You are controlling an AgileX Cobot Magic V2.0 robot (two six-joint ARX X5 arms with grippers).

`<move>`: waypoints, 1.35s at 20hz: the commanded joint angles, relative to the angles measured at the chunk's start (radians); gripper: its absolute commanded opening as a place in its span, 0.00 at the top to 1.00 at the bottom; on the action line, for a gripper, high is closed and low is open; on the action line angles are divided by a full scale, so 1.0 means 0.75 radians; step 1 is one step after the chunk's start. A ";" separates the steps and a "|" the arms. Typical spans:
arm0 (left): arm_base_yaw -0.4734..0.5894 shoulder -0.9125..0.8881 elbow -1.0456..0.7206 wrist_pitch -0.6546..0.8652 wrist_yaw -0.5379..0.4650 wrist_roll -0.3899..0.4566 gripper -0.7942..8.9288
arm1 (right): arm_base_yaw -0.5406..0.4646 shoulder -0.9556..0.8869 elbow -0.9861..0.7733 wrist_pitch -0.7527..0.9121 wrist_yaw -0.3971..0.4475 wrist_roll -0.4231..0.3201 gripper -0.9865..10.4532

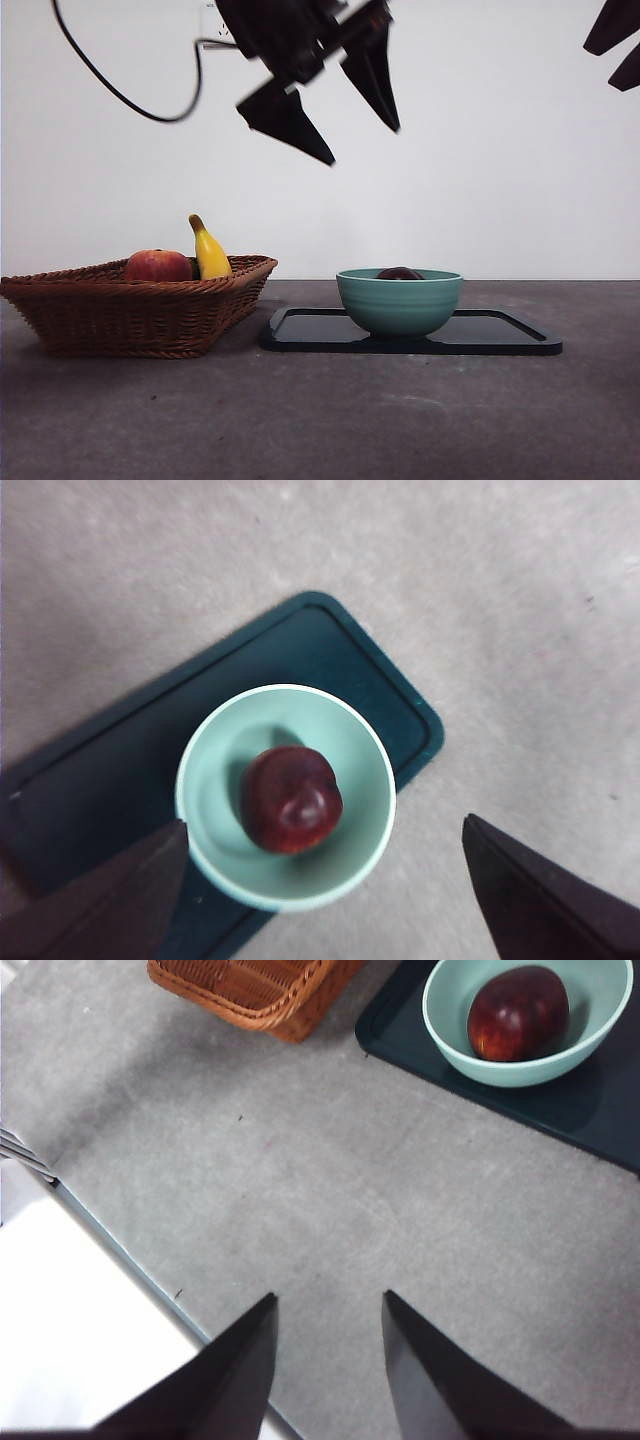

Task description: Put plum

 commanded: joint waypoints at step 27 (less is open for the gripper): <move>-0.127 0.428 0.062 0.207 -0.197 0.099 0.48 | 0.007 0.003 0.009 -0.032 -0.004 -0.003 0.77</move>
